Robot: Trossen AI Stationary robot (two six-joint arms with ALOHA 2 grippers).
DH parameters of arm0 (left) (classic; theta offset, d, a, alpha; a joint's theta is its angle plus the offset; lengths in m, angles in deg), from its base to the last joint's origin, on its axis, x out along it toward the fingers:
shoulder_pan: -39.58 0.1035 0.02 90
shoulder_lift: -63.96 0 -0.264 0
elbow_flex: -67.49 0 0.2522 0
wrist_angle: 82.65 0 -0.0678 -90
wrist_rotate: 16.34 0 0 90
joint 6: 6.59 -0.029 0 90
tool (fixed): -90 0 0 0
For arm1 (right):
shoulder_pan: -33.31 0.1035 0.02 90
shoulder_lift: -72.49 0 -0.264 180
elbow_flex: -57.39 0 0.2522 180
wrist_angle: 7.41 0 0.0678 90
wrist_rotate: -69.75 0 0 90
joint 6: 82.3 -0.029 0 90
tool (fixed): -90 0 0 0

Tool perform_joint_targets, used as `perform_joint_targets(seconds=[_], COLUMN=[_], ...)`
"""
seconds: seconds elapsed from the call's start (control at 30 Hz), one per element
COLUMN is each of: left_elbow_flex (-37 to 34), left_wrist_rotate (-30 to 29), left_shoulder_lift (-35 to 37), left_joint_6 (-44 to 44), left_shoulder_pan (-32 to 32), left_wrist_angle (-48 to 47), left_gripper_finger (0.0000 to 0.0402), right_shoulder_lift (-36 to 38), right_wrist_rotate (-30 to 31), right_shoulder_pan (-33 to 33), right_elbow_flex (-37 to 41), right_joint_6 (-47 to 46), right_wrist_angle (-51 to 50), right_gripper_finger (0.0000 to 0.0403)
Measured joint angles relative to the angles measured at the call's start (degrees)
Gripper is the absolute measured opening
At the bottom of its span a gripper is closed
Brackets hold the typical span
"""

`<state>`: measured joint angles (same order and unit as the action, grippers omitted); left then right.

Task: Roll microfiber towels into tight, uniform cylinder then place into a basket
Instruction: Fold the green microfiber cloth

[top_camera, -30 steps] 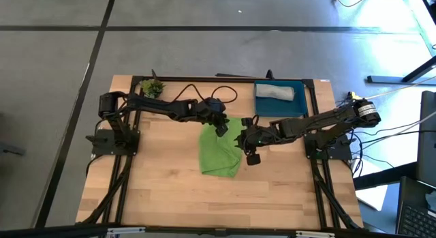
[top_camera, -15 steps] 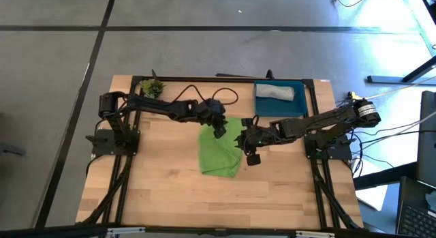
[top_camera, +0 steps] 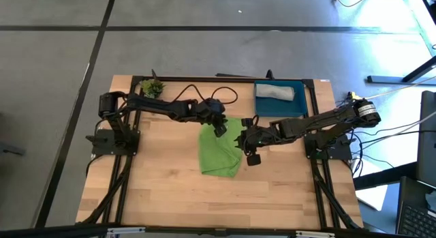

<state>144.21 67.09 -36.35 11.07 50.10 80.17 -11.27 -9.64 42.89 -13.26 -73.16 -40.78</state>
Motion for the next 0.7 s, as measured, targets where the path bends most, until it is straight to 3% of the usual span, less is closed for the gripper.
perform_joint_targets(seconds=[0.2,0.37,0.5,0.7], left_elbow_flex=[0.0,0.0,0.0,0.0], left_wrist_rotate=[0.0,4.4,4.4,4.4], left_shoulder_lift=[0.0,0.0,0.0,0.9], left_joint_6=[-1.1,-0.6,-0.7,-2.6], left_shoulder_pan=[0.0,0.0,0.0,0.3], left_wrist_angle=[0.0,0.0,0.0,-0.5], left_gripper_finger=[0.0077,0.0097,0.0118,0.012], right_shoulder_lift=[0.0,0.0,0.0,0.0], right_wrist_rotate=[-0.1,-0.1,0.1,6.6], right_shoulder_pan=[0.0,0.0,0.0,-1.8], right_elbow_flex=[0.0,0.0,0.0,0.0], right_joint_6=[0.1,-0.1,-0.6,-8.4], right_wrist_angle=[0.0,0.0,0.0,-0.4], right_gripper_finger=[0.0108,0.0108,0.0108,0.0108])
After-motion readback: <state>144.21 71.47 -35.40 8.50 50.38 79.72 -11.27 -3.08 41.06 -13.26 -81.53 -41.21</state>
